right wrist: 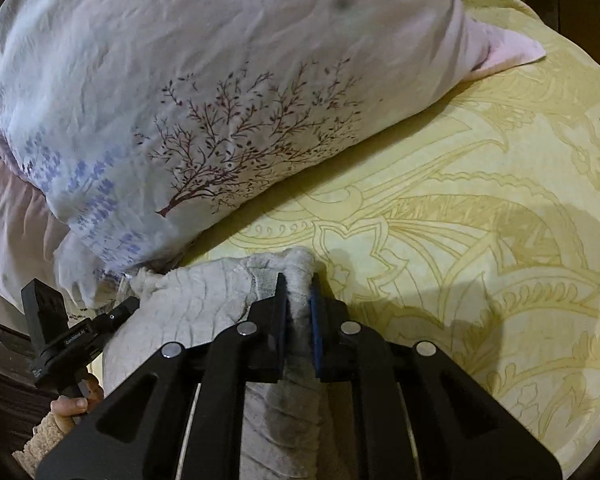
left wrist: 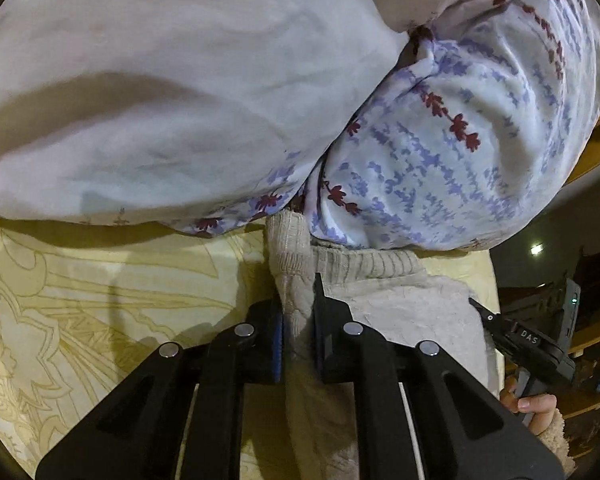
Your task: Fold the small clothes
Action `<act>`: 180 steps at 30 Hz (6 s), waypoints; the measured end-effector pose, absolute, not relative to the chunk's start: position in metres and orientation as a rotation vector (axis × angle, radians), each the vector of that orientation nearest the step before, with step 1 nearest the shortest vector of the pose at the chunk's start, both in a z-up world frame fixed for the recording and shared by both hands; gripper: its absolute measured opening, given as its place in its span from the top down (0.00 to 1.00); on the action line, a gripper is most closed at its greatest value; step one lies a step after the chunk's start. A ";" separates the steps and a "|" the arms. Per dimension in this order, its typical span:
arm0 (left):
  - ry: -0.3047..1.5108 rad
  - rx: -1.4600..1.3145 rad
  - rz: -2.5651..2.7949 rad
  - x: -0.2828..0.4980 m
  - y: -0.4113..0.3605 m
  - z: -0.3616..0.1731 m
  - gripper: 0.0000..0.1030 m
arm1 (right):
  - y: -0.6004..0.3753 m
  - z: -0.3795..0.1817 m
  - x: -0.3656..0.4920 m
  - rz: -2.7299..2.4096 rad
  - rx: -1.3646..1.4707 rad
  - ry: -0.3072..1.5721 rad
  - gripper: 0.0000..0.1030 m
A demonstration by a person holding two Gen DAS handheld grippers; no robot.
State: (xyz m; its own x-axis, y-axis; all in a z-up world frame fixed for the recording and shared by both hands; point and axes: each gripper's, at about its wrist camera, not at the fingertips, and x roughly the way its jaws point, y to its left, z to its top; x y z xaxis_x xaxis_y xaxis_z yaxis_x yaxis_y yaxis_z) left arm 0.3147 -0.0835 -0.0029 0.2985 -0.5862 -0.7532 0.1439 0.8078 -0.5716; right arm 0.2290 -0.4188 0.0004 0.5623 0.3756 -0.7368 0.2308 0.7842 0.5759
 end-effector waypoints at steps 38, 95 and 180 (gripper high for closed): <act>1.219 -0.249 -0.689 0.143 -0.086 0.024 0.01 | -0.404 0.011 0.069 0.191 0.605 0.968 0.77; 1.231 -0.513 -0.648 0.226 -0.079 0.023 0.59 | -0.394 0.015 0.153 0.477 0.954 0.965 0.72; 1.053 -0.077 -0.140 0.048 0.041 0.049 0.01 | -0.241 0.052 0.033 0.157 0.137 0.823 0.10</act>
State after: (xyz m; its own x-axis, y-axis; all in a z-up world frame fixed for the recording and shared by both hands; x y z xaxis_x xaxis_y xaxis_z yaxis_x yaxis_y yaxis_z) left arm 0.0482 0.0412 0.0492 0.4875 -0.1516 -0.8599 0.0780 0.9884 -0.1301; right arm 0.0327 -0.2410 0.0518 0.6696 0.1914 -0.7176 -0.0857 0.9797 0.1814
